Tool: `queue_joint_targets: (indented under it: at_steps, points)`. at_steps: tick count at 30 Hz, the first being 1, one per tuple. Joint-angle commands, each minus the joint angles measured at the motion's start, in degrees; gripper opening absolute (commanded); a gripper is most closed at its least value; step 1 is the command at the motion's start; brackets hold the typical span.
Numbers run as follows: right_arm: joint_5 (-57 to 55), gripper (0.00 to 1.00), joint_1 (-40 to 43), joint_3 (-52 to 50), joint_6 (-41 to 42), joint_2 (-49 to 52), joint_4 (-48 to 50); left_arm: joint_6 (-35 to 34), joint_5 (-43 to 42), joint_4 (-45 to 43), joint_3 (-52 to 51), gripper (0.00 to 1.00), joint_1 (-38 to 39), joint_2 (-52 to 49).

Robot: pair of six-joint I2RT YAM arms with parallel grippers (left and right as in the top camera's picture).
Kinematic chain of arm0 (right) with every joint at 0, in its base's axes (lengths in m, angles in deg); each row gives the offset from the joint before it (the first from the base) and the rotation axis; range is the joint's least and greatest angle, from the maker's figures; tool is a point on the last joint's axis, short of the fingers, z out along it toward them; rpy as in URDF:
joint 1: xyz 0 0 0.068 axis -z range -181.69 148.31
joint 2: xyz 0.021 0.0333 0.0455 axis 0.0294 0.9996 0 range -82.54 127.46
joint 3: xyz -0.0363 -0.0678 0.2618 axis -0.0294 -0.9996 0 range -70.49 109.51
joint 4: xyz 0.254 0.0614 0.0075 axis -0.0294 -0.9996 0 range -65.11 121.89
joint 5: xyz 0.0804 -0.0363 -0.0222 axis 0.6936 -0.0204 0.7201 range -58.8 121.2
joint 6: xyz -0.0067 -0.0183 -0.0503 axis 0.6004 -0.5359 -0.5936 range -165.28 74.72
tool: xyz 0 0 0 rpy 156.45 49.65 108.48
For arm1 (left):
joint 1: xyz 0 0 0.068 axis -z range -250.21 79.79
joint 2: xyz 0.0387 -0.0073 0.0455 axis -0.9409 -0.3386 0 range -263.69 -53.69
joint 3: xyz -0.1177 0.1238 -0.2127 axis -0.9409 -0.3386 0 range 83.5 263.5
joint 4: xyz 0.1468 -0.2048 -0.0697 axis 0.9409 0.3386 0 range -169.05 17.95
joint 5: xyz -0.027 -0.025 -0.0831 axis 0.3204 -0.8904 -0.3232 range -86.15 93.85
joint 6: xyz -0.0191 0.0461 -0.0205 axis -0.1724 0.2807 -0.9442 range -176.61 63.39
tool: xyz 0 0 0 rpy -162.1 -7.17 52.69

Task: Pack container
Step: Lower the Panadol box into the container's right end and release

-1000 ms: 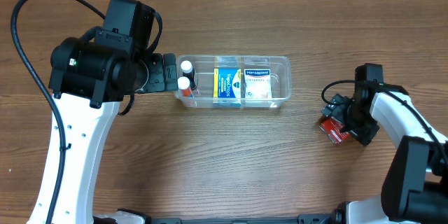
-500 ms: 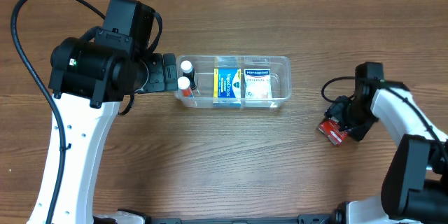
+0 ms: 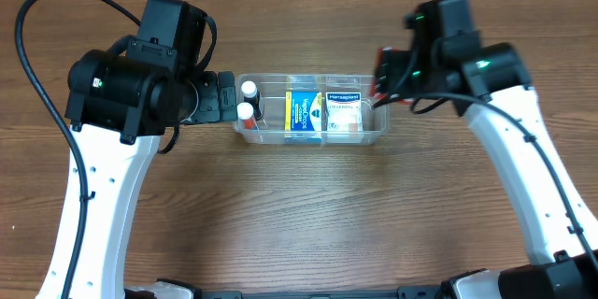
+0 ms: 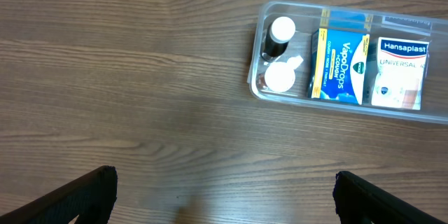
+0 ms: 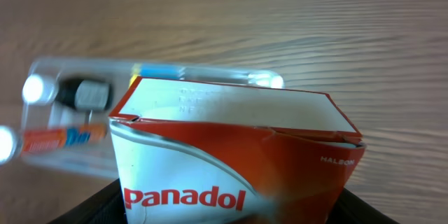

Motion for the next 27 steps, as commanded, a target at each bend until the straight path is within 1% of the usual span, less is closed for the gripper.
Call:
queue_joint_targets:
  at_steps: [1,8,17,19,21,23,27]
  points:
    - [-0.7,0.71,-2.8,0.3,-2.0,3.8,1.2,-1.2,-0.1,0.0,0.1,1.0,-0.7,0.1]
    - [-0.6,0.72,-3.6,0.3,-2.0,14.5,2.9,-1.3,-0.1,0.0,0.1,1.0,-0.7,0.1]
    - [-0.5,0.73,-3.6,0.3,-2.7,20.3,3.3,-1.3,-0.1,0.0,0.1,1.0,-0.7,0.1]
    - [-0.4,0.76,-3.6,0.3,-2.7,20.3,3.8,-1.2,-0.1,0.0,0.1,1.0,-0.7,0.1]
    - [-0.4,0.89,-3.6,0.4,-2.6,20.2,3.9,-1.2,-0.1,0.0,0.1,1.0,-0.7,0.1]
    - [-0.4,1.0,-3.6,1.0,-2.6,19.3,2.6,-1.2,-0.1,0.0,0.1,1.0,-0.7,0.1]
    - [-3.4,1.0,-3.6,4.4,-1.3,12.9,2.0,-1.2,-0.1,-0.7,0.1,1.0,-0.7,0.1]
